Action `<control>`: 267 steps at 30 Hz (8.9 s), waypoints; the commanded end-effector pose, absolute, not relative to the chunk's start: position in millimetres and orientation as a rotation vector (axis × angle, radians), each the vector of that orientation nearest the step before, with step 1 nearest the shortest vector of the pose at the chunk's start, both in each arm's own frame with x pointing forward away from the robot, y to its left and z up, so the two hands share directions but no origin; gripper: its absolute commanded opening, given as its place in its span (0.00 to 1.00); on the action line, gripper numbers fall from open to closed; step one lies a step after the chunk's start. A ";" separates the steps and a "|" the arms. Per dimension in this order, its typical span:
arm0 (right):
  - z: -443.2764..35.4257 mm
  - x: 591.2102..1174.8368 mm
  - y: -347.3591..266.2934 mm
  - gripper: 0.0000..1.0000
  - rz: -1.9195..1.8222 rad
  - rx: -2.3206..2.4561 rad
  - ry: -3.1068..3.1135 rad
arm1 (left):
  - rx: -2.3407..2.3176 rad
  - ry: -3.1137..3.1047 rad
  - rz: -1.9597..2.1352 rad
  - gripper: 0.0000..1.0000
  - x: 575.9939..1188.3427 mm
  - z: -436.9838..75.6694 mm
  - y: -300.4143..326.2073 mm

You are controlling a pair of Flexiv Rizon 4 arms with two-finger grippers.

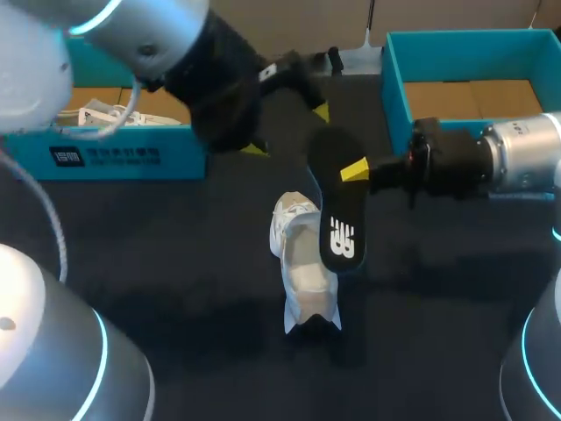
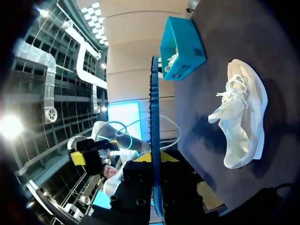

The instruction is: Take the shoe out of the shoebox, open the shoe tongue, remove and reinsert the insole, then place the shoe into the shoebox

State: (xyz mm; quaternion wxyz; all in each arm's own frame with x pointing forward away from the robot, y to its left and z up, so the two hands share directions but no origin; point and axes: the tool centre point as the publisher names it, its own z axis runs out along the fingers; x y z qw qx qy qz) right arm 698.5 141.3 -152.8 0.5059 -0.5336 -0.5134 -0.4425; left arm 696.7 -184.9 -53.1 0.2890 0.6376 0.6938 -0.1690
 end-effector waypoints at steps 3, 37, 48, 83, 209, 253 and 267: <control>-148.2 686.2 135.2 0.00 -1.117 -1.273 -1.223 | 1.383 1.492 -0.858 1.00 699.5 -56.2 -160.7; -146.7 680.9 143.1 0.00 -1.139 -1.264 -1.218 | 1.463 1.492 -1.078 1.00 684.5 -59.0 -157.1; -134.0 677.7 151.4 0.00 -1.157 -1.276 -1.207 | 1.368 1.465 -1.099 1.00 697.4 -103.9 -148.7; -129.3 668.4 195.0 0.00 -1.177 -1.278 -1.153 | 1.138 1.306 -1.110 0.68 721.1 -137.3 -198.6; -136.6 666.1 81.8 1.00 -1.462 -0.460 -2.652 | 0.938 1.760 -1.627 0.00 655.4 -156.5 -193.9; -263.6 669.1 92.6 1.00 -1.165 -0.369 -2.881 | 0.511 2.050 -2.159 0.00 643.9 -222.8 -172.0; -287.7 661.7 104.8 1.00 -1.110 -0.408 -2.878 | 0.469 2.023 -2.188 0.00 643.3 -238.0 -171.7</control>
